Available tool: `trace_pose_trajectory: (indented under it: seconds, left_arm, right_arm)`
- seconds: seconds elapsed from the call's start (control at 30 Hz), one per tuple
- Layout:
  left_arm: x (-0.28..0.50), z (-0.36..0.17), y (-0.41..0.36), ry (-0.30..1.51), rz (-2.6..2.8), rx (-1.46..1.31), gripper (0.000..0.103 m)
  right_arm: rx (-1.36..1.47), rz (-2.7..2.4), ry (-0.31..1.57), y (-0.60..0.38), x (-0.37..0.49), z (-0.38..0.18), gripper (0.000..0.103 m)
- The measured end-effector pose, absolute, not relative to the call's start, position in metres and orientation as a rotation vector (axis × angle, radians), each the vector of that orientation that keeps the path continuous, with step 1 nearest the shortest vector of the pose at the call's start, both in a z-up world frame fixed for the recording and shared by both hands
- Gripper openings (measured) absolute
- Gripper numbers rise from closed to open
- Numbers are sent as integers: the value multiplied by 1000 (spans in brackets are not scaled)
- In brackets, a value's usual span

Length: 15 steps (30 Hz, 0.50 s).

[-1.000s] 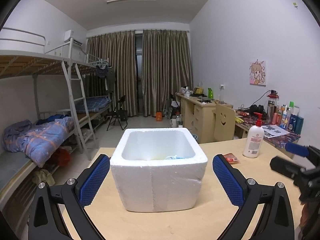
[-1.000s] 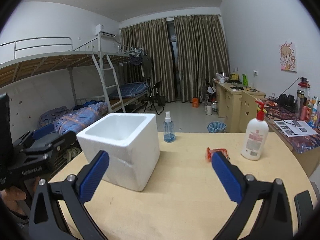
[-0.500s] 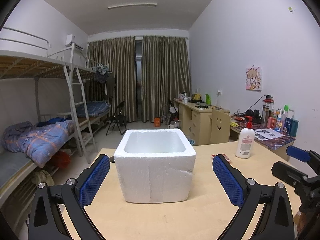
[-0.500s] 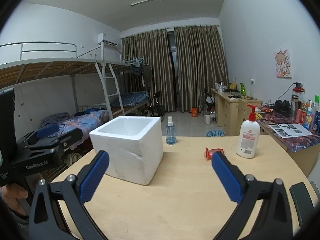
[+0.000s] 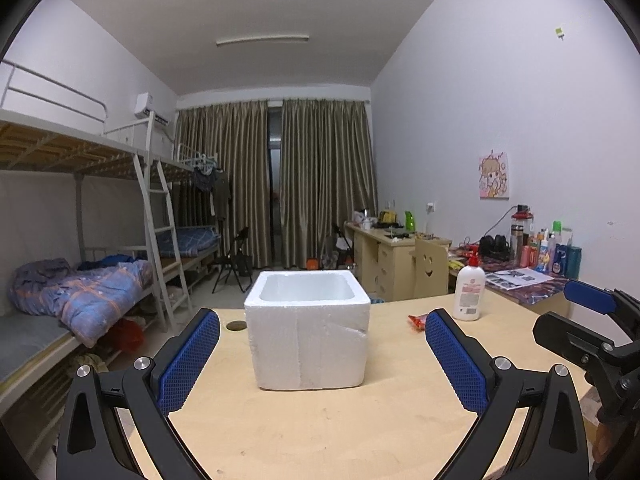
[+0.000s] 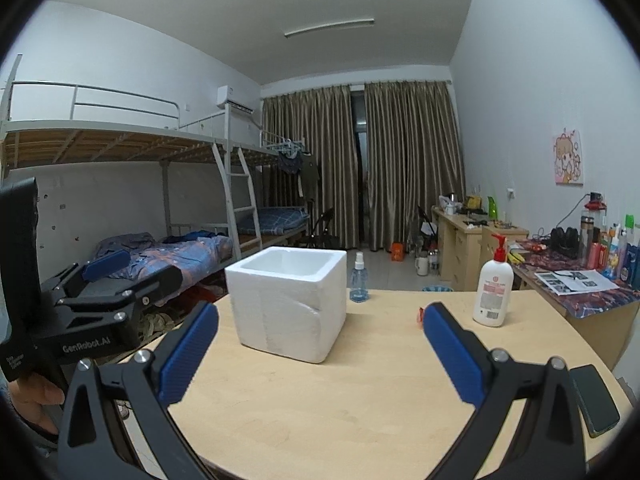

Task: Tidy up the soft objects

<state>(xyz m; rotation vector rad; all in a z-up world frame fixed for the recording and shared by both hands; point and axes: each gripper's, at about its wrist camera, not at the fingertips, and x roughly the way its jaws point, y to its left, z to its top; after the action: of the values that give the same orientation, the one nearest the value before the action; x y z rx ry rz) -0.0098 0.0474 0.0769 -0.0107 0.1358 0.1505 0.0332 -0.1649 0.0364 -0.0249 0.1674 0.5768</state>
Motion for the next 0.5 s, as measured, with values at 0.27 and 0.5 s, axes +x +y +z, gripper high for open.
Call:
trace_pose_trajectory:
  seconds: [0.27,0.5]
  left_arm:
    - [-55,82,39,75,163,-12,103]
    - [-73,75,34,65,169,-4,103]
  right_arm:
    - [-26,591,107,-170,-1,43,103]
    - [-23,603,107,-172,-8,38,103]
